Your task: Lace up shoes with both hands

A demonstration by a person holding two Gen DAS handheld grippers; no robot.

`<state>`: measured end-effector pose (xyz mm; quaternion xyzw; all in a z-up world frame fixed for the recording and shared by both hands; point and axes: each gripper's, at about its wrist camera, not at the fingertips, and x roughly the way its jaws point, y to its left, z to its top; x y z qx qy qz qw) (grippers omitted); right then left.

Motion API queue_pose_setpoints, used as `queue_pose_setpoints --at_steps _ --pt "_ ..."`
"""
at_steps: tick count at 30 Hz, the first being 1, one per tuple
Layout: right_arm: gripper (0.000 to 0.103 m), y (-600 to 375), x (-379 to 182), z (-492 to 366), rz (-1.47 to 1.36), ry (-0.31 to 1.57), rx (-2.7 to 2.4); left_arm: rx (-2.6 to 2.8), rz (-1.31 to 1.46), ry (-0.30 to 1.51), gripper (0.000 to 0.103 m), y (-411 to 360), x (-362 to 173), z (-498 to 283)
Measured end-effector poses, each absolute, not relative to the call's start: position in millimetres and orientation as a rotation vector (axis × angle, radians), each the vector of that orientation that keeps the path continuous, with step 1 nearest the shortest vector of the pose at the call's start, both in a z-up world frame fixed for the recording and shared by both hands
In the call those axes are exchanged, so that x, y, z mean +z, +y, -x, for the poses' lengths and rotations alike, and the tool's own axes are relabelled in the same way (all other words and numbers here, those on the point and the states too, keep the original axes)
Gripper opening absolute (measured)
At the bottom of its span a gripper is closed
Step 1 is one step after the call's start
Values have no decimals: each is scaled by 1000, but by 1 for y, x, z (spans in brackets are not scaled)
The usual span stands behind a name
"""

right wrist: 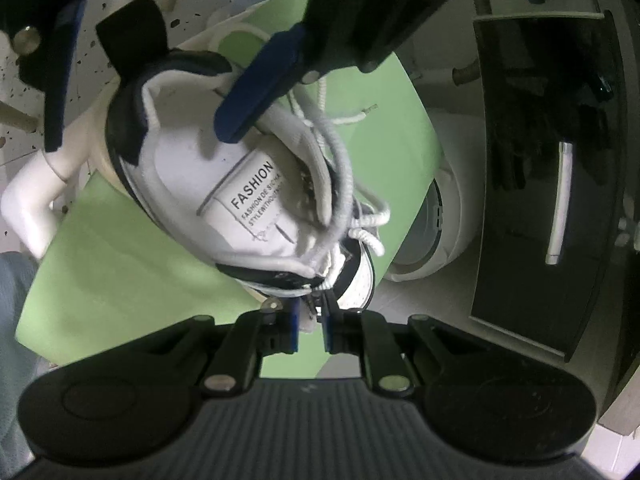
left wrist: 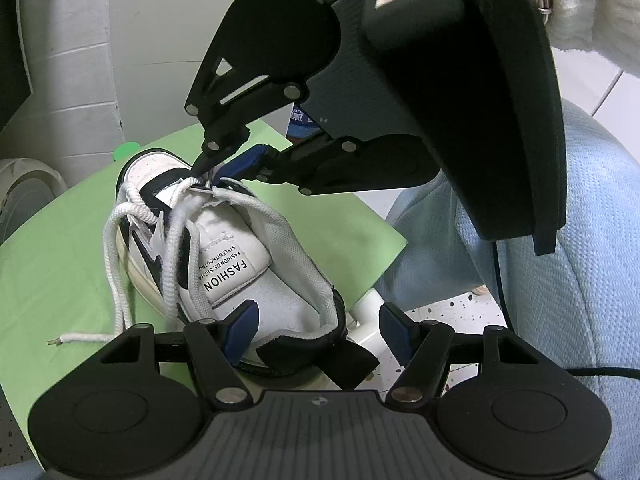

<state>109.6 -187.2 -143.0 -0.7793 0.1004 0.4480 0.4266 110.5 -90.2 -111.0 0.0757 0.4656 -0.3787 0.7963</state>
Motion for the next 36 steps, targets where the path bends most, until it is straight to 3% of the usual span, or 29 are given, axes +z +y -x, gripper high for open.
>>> queue_pose_setpoints --at_steps 1,2,10,14,25,36 --pt "4 -186 -144 -110 1943 257 1116 -813 -162 1001 66 -90 -111 -110" --pt "3 -184 -144 -111 1924 284 1111 -812 -162 1001 66 -90 -111 -110" --pt "5 -167 -113 -155 1280 717 906 -811 -157 1003 66 -89 -112 -112" --pt "5 -173 -106 -178 922 833 772 -810 -156 1004 66 -90 -117 -112" --pt "5 -221 -107 -191 184 947 480 -809 -151 1000 66 -92 -115 -108" --pt "7 -247 -107 -199 -99 950 369 -805 -140 987 66 -87 -111 -103"
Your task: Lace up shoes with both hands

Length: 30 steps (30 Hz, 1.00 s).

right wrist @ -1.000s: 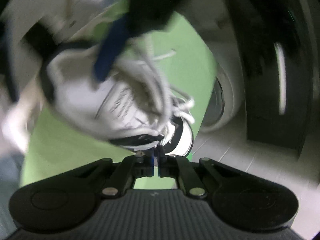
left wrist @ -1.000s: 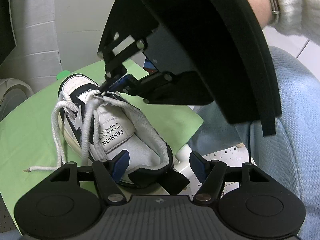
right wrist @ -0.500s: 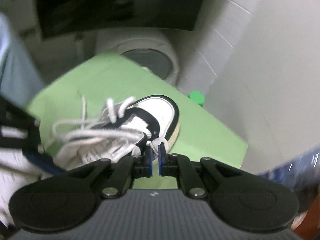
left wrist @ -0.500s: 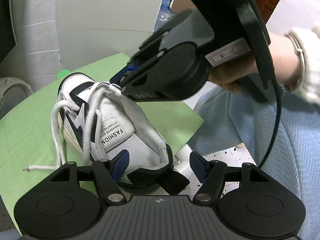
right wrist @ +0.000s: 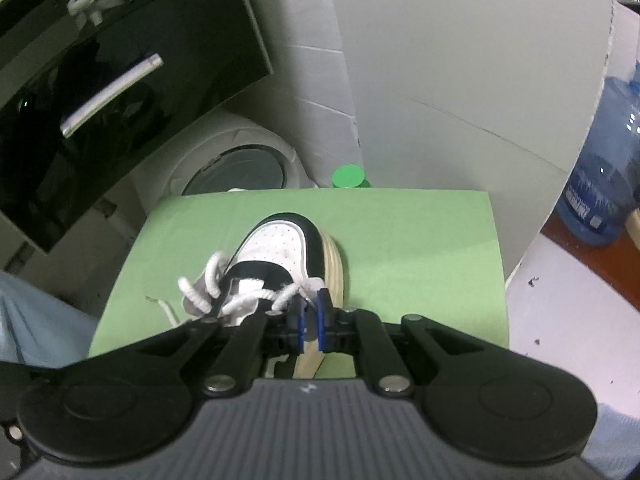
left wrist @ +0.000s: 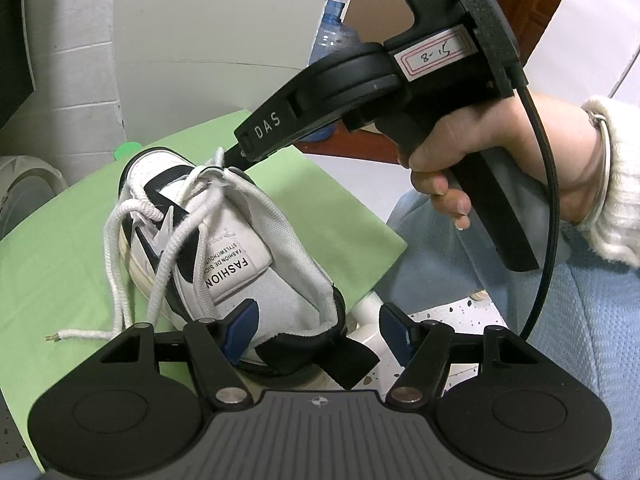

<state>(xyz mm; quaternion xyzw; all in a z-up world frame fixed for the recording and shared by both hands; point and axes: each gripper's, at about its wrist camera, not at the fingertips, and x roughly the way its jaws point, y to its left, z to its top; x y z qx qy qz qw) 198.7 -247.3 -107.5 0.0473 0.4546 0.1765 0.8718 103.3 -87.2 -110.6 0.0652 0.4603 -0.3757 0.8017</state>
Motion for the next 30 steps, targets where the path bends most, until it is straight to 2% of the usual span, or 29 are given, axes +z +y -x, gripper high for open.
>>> queue_pose_setpoints --at_steps 11,17,26,30 --pt "6 -281 -93 -210 -275 853 255 -807 -131 992 66 -84 -108 -102" --pt "6 -326 -57 -215 -394 717 166 -806 -134 992 66 -85 -107 -100" --pt "6 -369 13 -210 -391 511 128 -806 -136 993 66 -86 -108 -102" --pt "4 -363 14 -208 -331 538 147 -804 -141 994 66 -88 -109 -103"
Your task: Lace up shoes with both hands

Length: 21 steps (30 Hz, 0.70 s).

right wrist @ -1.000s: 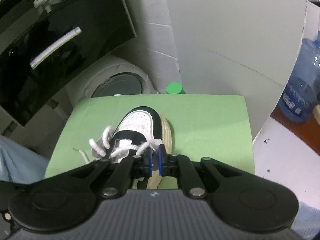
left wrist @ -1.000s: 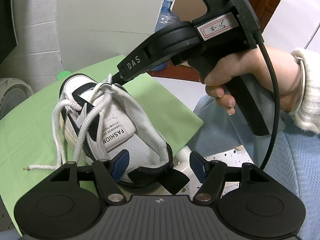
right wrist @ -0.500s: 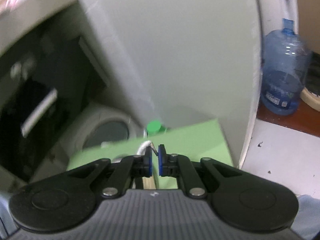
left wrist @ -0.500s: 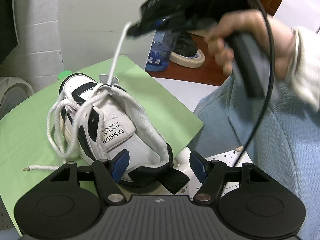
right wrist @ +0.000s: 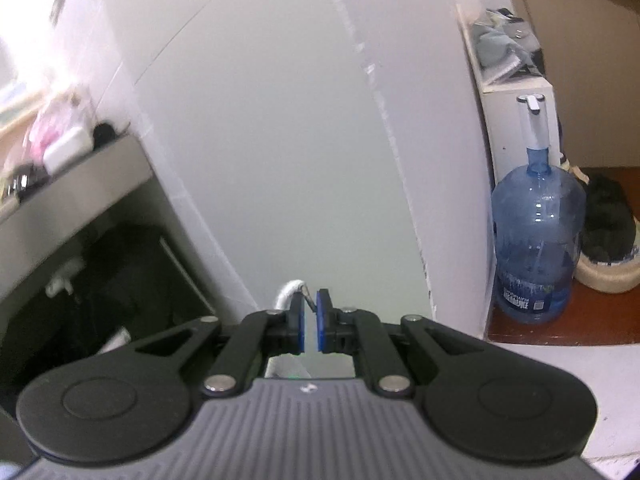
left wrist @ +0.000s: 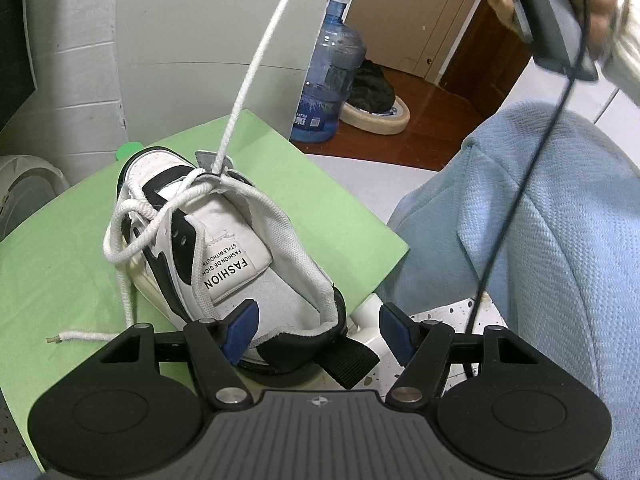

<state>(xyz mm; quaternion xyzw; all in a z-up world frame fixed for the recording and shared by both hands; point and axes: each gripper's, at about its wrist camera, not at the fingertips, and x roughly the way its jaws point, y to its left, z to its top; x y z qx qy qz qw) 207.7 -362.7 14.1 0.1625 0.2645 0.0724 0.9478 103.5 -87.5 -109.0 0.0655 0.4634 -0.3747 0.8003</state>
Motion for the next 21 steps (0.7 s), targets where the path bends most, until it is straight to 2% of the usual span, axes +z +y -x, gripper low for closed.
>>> queue_pose_setpoints --at_steps 9,14,16,18,20,21 --pt "4 -321 -97 -211 -337 894 178 -801 -143 993 66 -87 -109 -104" --pt "9 -326 -123 -216 -392 998 151 -803 -145 994 66 -89 -110 -105" --pt "26 -330 -123 -215 -418 1003 158 -804 -146 995 66 -88 -110 -106" --pt "33 -332 -125 -209 -447 999 164 -802 -145 995 66 -88 -109 -105" --pt "47 -332 -121 -202 -480 980 172 -801 -145 995 66 -87 -109 -105" --pt "61 -332 -117 -199 -497 970 177 -801 -144 995 66 -87 -109 -105"
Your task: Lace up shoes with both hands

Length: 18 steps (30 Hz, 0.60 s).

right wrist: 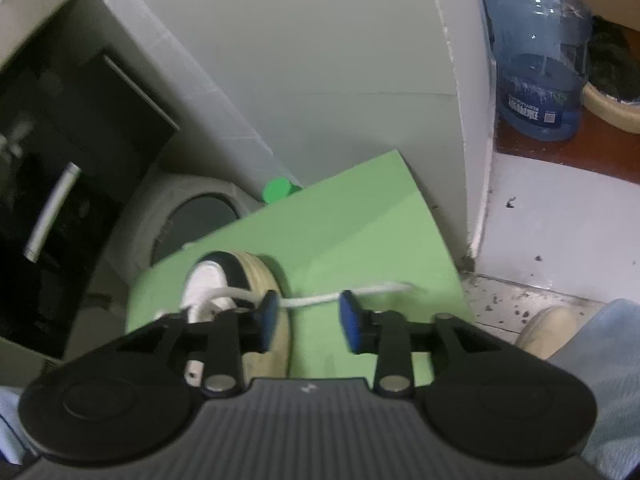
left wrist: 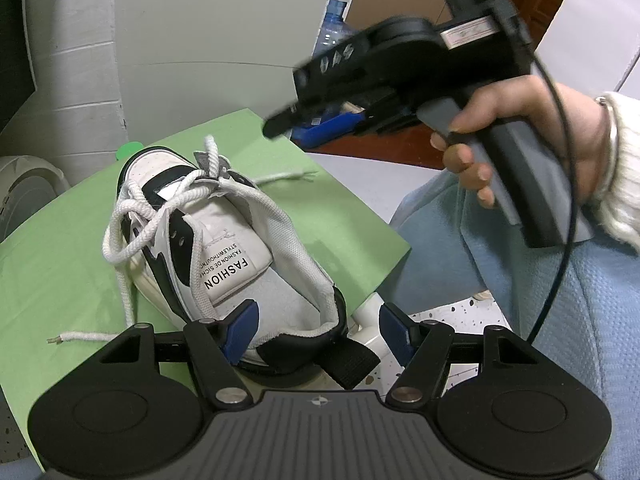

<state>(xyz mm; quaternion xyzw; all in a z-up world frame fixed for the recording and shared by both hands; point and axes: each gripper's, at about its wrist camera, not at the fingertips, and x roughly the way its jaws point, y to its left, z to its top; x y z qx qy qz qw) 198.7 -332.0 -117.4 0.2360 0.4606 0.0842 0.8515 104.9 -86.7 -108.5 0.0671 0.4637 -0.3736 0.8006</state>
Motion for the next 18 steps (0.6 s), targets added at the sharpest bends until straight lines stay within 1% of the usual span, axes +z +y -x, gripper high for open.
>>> queue_pose_setpoints --at_steps 1,2,4,5,8,13,18 --pt "75 -333 -114 -197 -515 959 183 -801 -143 994 66 -87 -108 -105" --pt "82 -334 -110 -194 -532 947 193 -801 -143 994 66 -87 -108 -105" --pt "100 -333 -103 -189 -549 933 217 -802 -144 994 66 -87 -108 -105" --pt "103 -331 -100 -187 -552 931 227 -801 -145 994 66 -88 -109 -105" --pt "103 -324 -95 -179 -540 950 241 -801 -148 993 66 -88 -110 -104" --pt "103 -311 -99 -172 -501 1047 172 -800 -149 994 66 -88 -110 -104" --pt "103 -297 -105 -159 -434 1032 189 -799 -155 993 66 -89 -110 -104"
